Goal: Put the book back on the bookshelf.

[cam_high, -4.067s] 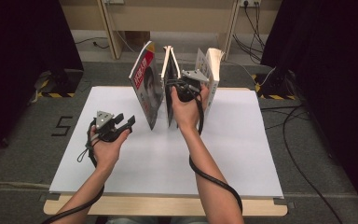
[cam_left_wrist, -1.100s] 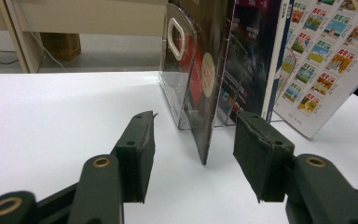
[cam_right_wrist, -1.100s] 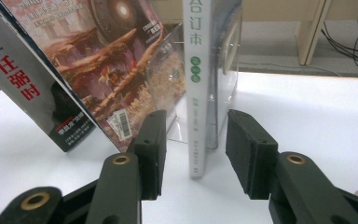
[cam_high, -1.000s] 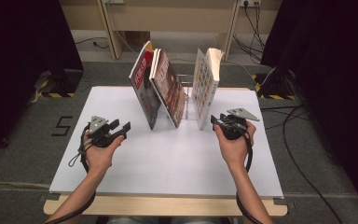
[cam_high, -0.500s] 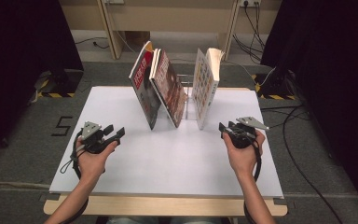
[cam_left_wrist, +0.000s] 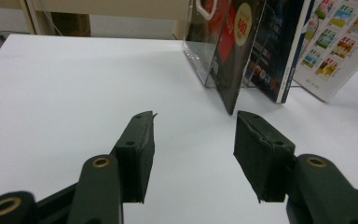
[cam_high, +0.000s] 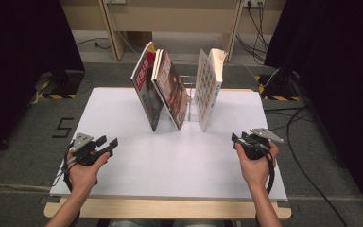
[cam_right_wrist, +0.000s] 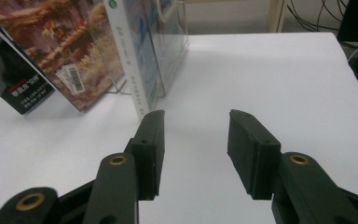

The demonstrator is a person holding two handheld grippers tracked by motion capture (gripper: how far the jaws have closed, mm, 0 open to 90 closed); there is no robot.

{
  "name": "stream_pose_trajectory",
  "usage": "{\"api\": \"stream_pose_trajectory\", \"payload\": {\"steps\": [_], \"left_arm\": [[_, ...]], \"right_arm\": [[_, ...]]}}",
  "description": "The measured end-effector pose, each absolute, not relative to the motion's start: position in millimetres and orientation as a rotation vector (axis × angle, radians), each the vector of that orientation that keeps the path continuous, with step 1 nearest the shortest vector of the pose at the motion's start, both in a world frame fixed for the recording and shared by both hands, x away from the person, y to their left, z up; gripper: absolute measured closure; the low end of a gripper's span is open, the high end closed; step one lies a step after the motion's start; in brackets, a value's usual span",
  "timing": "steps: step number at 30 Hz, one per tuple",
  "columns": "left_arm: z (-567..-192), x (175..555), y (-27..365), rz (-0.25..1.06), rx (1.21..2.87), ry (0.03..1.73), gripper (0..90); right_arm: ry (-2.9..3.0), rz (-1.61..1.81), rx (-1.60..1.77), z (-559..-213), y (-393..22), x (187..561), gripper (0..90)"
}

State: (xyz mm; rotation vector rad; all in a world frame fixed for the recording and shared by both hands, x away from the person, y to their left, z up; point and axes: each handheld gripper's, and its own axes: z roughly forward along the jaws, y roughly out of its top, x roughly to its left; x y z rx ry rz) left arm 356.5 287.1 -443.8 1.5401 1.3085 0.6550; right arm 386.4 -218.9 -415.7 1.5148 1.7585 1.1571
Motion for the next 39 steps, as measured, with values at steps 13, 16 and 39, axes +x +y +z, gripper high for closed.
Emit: {"api": "stream_pose_trajectory", "payload": {"steps": [13, 16, 39], "left_arm": [[-469.3, 340.2, 308.8, 0.653, 1.540, 1.377, 47.3], [-476.7, 337.3, 312.5, 0.650, 1.545, 1.393, 47.3], [-496.0, 321.2, 330.2, 0.630, 1.501, 1.448, 42.0]], "right_arm": [[1.740, 1.107, 1.577, -436.5, -238.2, 374.6, 56.7], [1.741, 1.099, 1.579, -441.6, -240.1, 372.3, 56.7], [1.731, 1.078, 1.641, -467.0, -247.7, 359.9, 55.2]]}}
